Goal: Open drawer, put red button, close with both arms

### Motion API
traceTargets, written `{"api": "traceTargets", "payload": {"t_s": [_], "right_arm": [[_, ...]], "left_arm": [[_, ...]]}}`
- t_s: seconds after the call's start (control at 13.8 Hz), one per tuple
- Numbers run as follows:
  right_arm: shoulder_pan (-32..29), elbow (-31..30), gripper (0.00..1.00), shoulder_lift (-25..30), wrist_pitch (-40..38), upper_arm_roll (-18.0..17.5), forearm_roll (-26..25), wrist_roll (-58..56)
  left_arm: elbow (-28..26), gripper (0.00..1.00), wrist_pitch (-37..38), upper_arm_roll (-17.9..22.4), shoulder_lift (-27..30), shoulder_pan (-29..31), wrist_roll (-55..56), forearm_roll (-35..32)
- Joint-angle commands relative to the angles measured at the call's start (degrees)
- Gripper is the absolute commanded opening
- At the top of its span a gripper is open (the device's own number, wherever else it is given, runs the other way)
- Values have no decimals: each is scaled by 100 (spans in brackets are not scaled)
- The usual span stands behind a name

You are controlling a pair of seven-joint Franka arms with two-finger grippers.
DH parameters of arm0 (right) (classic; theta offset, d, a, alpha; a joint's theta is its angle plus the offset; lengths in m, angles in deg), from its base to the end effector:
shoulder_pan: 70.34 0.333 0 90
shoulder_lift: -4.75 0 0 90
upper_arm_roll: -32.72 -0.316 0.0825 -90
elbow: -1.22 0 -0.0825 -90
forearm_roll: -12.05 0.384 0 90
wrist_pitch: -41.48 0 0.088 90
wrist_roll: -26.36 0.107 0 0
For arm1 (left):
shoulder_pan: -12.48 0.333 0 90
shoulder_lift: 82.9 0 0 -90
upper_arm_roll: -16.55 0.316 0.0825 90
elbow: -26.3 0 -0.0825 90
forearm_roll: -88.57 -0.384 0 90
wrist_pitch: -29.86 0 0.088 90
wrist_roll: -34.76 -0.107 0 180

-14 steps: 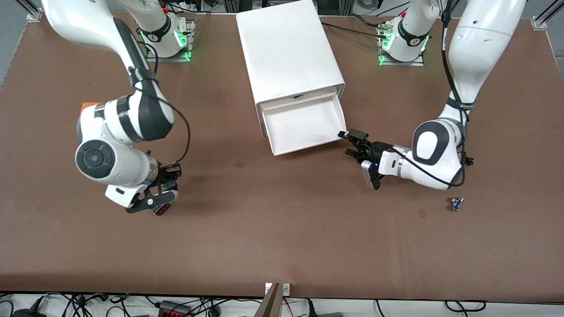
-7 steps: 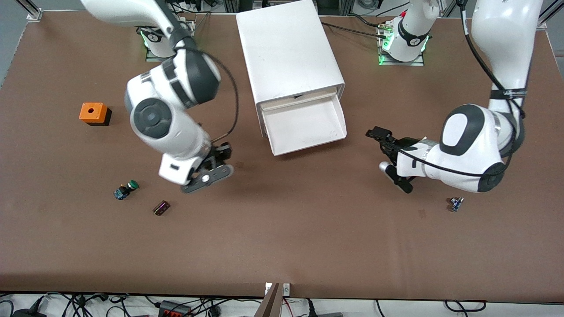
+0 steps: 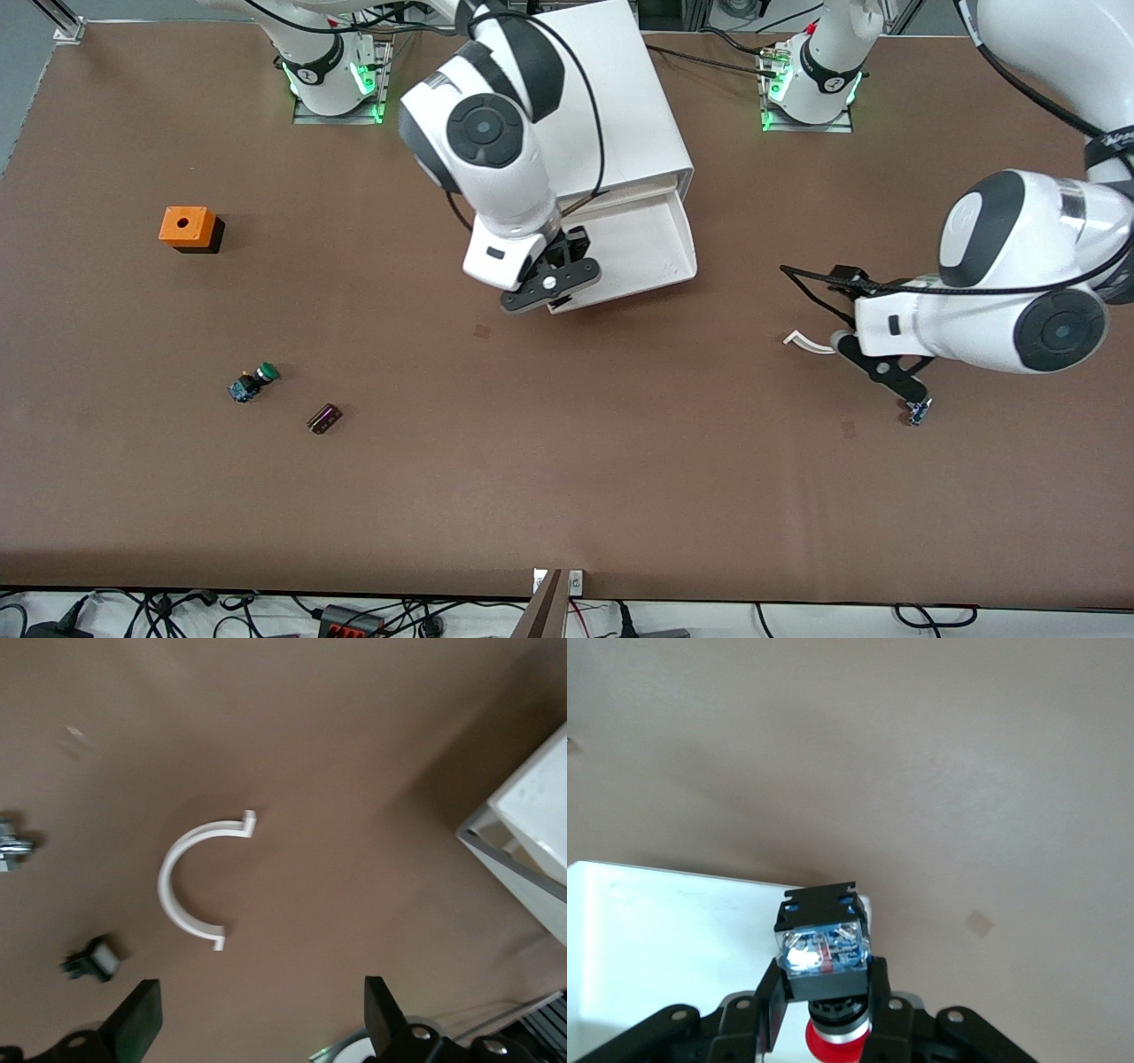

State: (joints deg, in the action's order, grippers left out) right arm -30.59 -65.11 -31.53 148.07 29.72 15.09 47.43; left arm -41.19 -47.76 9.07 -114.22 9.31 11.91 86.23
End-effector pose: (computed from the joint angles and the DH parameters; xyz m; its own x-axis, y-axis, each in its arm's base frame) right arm 0.5489 0.4984 0.4356 0.9381 0.3446 0.0348 0.3463 -0.9326 -0.1020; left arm 0.6627 -0.0983 0.4532 0.7793 -0.5395 -0.3189 -0.5152 -0.8412 0.1640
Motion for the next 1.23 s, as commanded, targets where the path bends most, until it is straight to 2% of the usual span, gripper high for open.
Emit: {"api": "traceTargets", "payload": {"t_s": [0.0,0.22,0.36,0.65,1.16], "right_arm": [[164,462,0,-431,-24,18,83,466],[314,542,0,-625,160,-201,83,1055],[341,542,0,-722,274,-315,83,1284],[341,533,0,-907,275,-500,83,1487],[446,516,0,-960,-155,-527,188,1487]], "left_arm": [[665,100,-156,63,-146,80,69,-214],[894,100,-210,55,-102,457,43,-232],[1079,100,-210,98,-94,476,52,-319],[1062,100,-201,142,-14,467,78,-390],[1071,100,-210,134,-14,476,78,-390]]}}
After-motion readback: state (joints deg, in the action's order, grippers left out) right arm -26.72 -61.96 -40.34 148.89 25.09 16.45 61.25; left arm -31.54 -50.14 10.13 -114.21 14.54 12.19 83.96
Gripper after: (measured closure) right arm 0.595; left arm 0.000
